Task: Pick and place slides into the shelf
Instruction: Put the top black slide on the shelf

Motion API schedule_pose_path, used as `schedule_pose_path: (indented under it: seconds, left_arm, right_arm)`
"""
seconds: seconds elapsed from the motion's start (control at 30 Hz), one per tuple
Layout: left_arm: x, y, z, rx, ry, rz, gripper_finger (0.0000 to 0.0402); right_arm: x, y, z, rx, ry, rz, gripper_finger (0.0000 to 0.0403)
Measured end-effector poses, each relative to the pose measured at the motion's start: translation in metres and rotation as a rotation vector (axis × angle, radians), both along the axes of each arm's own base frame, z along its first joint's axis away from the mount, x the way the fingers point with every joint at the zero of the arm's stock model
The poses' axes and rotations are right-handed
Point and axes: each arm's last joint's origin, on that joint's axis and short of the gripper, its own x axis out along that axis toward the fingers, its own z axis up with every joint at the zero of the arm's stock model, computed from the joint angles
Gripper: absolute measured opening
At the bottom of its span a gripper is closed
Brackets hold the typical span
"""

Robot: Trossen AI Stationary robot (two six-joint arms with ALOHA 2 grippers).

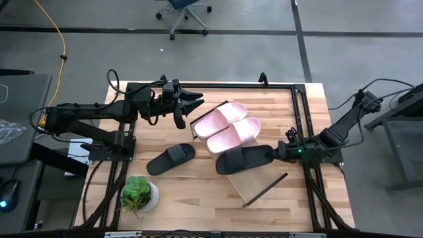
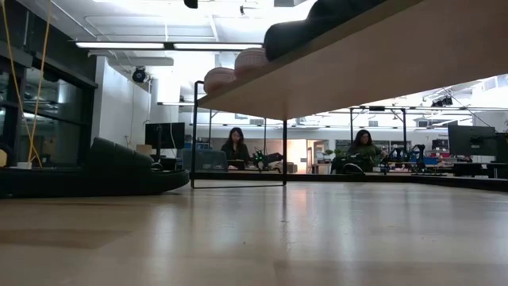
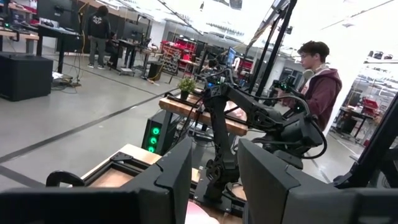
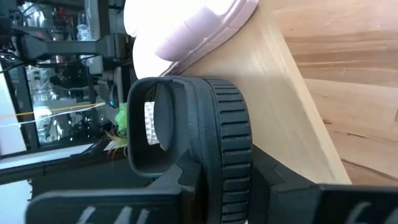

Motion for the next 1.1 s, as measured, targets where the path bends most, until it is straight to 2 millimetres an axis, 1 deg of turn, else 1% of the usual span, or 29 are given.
schedule_pose_path:
  seconds: [0.3, 0.47, 0.73, 1.1]
  left_arm:
    - [0.0, 0.0, 0.0, 0.0, 0.001, 0.0, 0.0117]
    - [0.0, 0.0, 0.0, 0.0, 0.001, 0.0, 0.0117]
    - [0.0, 0.0, 0.0, 0.0, 0.002, 0.0, 0.0117]
    - [0.0, 0.0, 0.0, 0.0, 0.004, 0.0, 0.0117]
  right_arm:
    - [0.005, -0.008, -0.003, -0.031, 0.043, -0.026, 0.005]
    - [0.011, -0.011, -0.006, -0.036, 0.088, 0.0, 0.0051]
    - [0.015, -0.016, -0.008, -0.072, 0.111, 0.012, 0.0075]
    - [0.018, -0.024, -0.008, -0.114, 0.135, 0.022, 0.0079]
